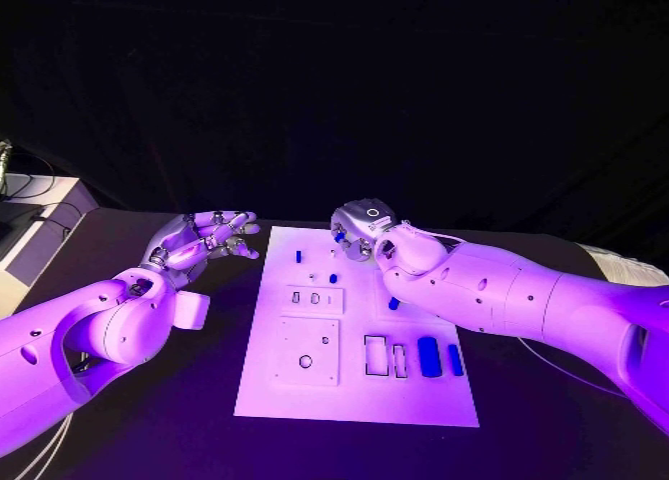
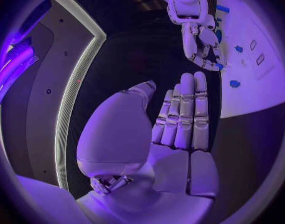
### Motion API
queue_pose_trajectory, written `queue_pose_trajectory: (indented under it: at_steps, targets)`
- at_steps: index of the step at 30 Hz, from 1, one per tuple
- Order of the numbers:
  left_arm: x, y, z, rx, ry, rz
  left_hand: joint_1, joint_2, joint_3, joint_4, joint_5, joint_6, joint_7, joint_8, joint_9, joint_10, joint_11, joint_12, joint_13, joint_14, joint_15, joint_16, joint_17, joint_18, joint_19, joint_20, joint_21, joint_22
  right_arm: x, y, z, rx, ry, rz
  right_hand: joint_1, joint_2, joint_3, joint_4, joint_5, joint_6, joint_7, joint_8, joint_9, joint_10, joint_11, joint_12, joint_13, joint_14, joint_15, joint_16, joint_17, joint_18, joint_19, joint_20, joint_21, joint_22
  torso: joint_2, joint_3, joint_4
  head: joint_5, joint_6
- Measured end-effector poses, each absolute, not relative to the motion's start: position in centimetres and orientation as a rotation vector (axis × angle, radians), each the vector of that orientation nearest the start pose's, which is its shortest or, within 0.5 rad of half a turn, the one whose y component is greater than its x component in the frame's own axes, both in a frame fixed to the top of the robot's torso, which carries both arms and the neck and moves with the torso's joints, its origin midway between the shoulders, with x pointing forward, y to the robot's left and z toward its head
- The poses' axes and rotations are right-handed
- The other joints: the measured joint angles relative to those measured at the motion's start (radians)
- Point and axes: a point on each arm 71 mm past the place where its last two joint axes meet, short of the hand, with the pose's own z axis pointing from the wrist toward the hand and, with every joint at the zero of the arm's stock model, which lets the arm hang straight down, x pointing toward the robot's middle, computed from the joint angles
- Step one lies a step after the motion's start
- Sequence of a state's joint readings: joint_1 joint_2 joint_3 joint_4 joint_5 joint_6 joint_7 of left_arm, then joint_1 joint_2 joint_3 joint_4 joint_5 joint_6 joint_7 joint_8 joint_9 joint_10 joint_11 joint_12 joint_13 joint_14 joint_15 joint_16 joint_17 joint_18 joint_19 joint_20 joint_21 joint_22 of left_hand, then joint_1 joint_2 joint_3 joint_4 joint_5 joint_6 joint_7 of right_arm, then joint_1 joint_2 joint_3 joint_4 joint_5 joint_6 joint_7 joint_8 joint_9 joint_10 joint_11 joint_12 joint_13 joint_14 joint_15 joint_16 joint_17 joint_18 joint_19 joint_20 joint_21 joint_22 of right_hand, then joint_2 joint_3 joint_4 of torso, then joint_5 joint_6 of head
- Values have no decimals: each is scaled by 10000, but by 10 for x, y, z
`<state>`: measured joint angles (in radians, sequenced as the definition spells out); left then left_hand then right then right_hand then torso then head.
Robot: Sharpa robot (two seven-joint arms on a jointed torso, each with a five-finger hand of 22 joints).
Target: Assemble the parts on the task board
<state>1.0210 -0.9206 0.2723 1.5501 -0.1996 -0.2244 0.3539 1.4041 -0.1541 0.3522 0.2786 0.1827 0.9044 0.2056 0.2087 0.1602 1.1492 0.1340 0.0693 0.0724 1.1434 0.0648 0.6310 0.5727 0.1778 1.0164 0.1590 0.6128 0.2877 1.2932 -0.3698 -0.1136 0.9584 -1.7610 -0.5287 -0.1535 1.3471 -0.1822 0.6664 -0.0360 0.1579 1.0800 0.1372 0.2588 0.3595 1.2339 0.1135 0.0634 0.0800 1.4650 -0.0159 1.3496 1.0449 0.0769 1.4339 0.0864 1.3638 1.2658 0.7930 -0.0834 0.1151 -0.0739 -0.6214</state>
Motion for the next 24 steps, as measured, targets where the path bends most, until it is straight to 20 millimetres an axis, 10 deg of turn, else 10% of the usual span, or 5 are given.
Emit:
queue_pose_trajectory:
  at_steps: [24]
  targets:
    - [490,245,-145,-9900,13119,-16128,39,-39,0,0,0,0,0,0,-2,0,0,0,0,1,0,0,10,0,0,0,0,11,579,-108,-164,-3832,13105,3679,-144,-145,-45,42,-39,-178,79,-48,48,-84,-85,-2,343,0,0,0,-73,0,0,0,41,-18,16,-23,11,-21,-6]
